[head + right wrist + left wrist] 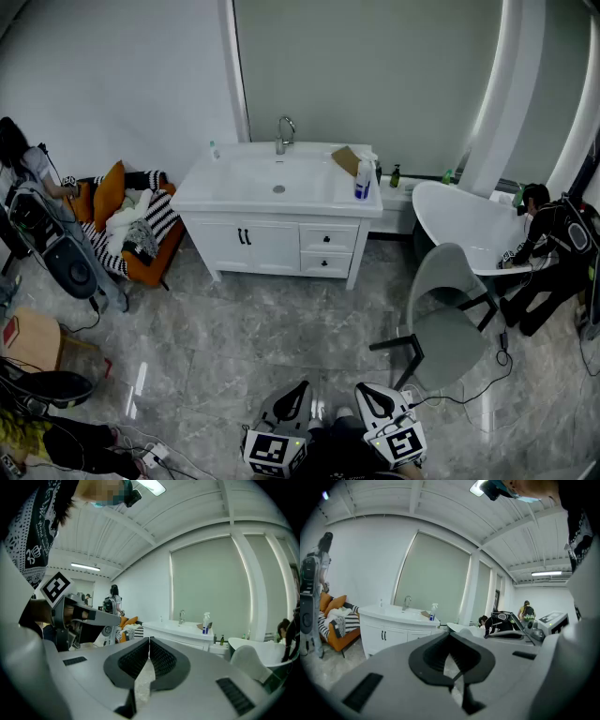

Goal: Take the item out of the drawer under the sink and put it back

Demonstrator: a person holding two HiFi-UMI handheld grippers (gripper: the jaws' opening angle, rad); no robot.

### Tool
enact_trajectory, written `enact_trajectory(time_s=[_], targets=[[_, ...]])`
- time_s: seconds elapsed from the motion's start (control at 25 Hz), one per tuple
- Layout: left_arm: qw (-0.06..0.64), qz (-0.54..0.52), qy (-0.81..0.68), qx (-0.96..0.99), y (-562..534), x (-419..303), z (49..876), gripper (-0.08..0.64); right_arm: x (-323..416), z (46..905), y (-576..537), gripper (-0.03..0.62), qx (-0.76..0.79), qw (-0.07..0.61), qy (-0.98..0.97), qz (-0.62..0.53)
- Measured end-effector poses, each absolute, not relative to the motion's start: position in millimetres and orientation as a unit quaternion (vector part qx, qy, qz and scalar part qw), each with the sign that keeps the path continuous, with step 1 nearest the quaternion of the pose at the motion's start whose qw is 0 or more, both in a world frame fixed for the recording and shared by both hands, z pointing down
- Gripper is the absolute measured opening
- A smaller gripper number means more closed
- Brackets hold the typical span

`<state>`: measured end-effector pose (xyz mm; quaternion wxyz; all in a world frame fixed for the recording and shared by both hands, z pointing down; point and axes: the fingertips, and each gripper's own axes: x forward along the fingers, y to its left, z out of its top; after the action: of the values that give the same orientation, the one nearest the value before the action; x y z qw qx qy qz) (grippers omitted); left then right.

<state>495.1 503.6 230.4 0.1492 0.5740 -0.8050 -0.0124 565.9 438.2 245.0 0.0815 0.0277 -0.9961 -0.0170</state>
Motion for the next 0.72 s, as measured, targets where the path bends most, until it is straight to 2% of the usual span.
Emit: enact_trajectory(time_s=[0.52, 0.72], targets=[[0.144, -0.022, -0.809, 0.57, 505.8, 489.2, 223.6, 0.0, 556.1, 246.0, 451.5, 0.018, 0.009, 0.088, -0.996, -0.021], [0.163, -0.015, -0.814, 0.557, 505.7, 482.0, 235.1, 0.0, 554.7, 249.3, 448.1, 0.018, 0.002, 0.082, -0.997, -0.002]])
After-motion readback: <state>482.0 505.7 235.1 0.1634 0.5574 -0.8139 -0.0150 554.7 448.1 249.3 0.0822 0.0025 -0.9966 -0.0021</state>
